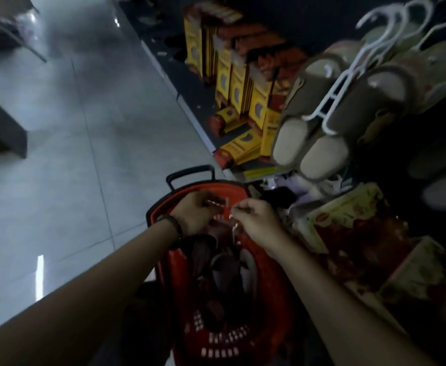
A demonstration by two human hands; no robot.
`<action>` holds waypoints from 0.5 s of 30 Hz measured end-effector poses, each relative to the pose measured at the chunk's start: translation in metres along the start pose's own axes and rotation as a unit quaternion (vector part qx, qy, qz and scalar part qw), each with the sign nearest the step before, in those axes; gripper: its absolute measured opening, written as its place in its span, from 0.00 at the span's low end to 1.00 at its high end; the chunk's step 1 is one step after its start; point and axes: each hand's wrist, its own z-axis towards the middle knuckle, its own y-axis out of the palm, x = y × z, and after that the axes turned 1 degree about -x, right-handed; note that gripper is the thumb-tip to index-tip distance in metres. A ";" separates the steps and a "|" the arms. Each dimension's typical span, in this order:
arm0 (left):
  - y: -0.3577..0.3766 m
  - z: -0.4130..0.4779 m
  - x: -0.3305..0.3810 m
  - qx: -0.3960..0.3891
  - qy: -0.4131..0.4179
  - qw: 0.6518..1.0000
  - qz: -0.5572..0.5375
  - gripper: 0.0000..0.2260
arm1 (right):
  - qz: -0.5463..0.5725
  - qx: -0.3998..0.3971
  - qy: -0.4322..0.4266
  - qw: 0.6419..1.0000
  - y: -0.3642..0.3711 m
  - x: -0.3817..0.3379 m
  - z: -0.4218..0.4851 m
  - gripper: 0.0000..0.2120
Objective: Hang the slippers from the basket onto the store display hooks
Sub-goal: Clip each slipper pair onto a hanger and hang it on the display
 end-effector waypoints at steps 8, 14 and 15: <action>0.016 0.027 -0.106 0.020 -0.074 0.986 0.150 0.11 | -0.035 0.008 0.160 0.986 0.031 0.080 0.018 0.07; 0.014 0.045 -0.126 -0.007 -0.083 0.964 0.254 0.14 | -0.193 -0.107 0.158 0.962 0.051 0.127 0.021 0.23; 0.014 0.049 -0.131 -0.027 -0.090 0.955 0.281 0.16 | -0.232 -0.132 0.157 0.951 0.053 0.131 0.020 0.21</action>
